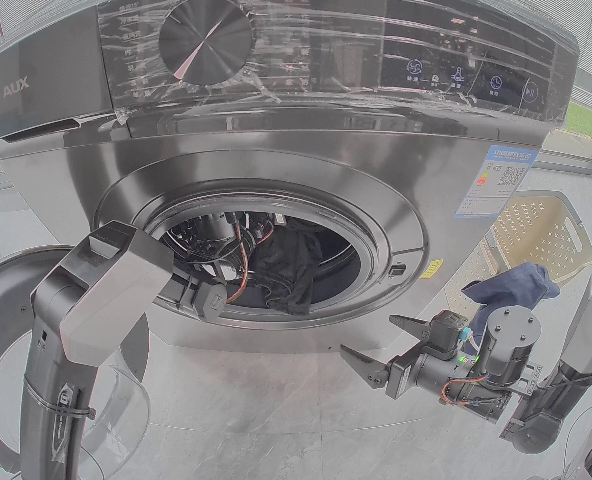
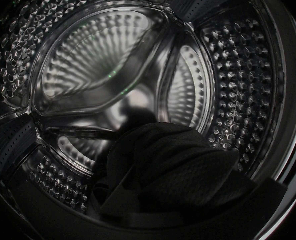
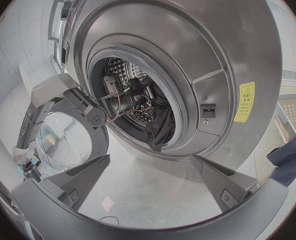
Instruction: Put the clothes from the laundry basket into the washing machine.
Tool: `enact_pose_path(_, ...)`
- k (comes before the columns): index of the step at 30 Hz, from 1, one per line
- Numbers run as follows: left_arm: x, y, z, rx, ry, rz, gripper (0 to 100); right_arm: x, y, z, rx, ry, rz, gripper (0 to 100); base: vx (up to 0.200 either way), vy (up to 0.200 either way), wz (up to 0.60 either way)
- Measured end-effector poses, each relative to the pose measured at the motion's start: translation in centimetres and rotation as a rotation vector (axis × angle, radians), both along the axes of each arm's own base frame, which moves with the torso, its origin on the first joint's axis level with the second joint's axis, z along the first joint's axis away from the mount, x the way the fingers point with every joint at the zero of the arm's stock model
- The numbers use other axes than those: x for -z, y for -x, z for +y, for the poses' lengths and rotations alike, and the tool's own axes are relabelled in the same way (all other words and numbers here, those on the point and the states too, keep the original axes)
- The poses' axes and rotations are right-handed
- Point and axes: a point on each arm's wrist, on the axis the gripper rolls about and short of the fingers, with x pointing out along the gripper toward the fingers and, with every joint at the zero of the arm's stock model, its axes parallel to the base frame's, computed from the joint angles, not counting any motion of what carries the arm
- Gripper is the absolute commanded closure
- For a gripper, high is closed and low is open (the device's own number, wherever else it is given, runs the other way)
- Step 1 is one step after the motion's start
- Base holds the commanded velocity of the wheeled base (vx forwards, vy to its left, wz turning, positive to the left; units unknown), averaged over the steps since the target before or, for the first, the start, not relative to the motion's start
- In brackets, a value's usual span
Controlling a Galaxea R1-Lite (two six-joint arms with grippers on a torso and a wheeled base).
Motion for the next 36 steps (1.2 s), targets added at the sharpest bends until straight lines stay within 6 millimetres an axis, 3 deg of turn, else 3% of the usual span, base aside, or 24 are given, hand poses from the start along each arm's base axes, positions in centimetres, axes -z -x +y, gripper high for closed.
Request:
enact_pose_path(2,0.0,-0.3,0.3,-0.009,0.011,-0.001,100,0.0,0.0,0.0,0.0,0.0,-0.001,0,0.0,0.0,0.0)
enact_pose_path(3,0.0,-0.4,0.4,-0.012,0.013,0.0,0,0.0,0.0,0.0,0.0,0.0,-0.001,0,0.0,0.0,0.0)
enact_pose_path(10,0.5,-0.1,0.6,-0.011,0.017,0.054,0,0.3,0.0,0.0,-0.002,0.005,0.01,0,0.0,0.0,0.0)
enact_pose_path(22,4.7,5.0,-0.3,0.12,-0.145,0.38,0,0.4,0.0,0.1,-0.005,0.003,0.015,0,0.0,0.0,0.0)
enact_pose_path(29,5.4,5.6,-0.3,0.126,-0.172,0.413,0,0.4,0.0,0.1,-0.007,0.003,0.014,0,0.0,0.0,0.0)
enact_pose_path(30,5.6,5.6,-0.3,0.126,-0.175,0.416,100,0.4,0.0,0.1,-0.007,0.003,0.014,0,0.0,0.0,0.0)
enact_pose_path(36,6.4,5.5,-0.3,0.125,-0.193,0.43,100,0.4,0.0,0.2,-0.011,0.002,0.013,0,0.0,0.0,0.0)
